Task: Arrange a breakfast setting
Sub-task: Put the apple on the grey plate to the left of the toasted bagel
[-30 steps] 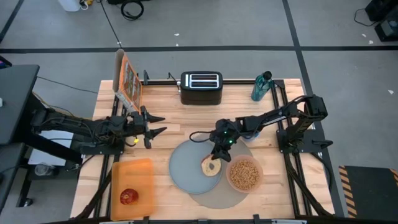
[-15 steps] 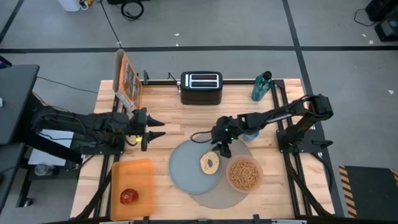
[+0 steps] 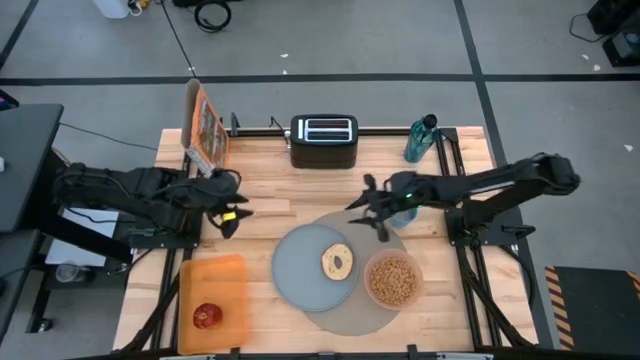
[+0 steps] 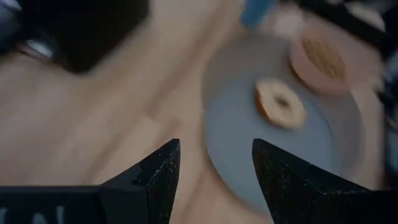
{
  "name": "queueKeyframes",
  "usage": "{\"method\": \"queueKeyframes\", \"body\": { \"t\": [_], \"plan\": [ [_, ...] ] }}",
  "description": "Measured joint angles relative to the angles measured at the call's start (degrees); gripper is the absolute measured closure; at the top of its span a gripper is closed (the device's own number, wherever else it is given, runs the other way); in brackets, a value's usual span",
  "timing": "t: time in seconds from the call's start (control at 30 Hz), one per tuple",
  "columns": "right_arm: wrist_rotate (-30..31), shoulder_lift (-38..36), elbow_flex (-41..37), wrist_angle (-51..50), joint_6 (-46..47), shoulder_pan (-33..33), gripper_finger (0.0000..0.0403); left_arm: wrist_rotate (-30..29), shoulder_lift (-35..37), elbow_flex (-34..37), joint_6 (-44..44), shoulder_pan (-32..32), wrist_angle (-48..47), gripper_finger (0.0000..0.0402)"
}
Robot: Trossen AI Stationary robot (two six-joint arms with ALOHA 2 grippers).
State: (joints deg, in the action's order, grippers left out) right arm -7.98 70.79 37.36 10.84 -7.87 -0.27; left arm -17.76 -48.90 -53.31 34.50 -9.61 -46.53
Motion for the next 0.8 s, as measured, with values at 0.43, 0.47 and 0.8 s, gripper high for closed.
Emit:
{"method": "queueKeyframes", "body": {
  "t": [0.43, 0.47, 0.8],
  "plan": [
    [2.79, -21.98, -11.31, 7.83, -8.91, -1.19, 0.0229, 21.25, -4.1, -0.58, 37.93, -8.78, -17.19, 0.0194],
    [2.69, -22.68, -13.16, 9.74, -9.04, -1.07, 0.0229, 22.01, -4.95, -0.61, 40.92, -10.07, -17.17, 0.0194],
    [2.39, -28.52, -25.18, 23.58, -11.84, -0.84, 0.0229, 32.48, -15.04, -1.51, 59.29, -17.55, -14.89, 0.0194]
  ]
}}
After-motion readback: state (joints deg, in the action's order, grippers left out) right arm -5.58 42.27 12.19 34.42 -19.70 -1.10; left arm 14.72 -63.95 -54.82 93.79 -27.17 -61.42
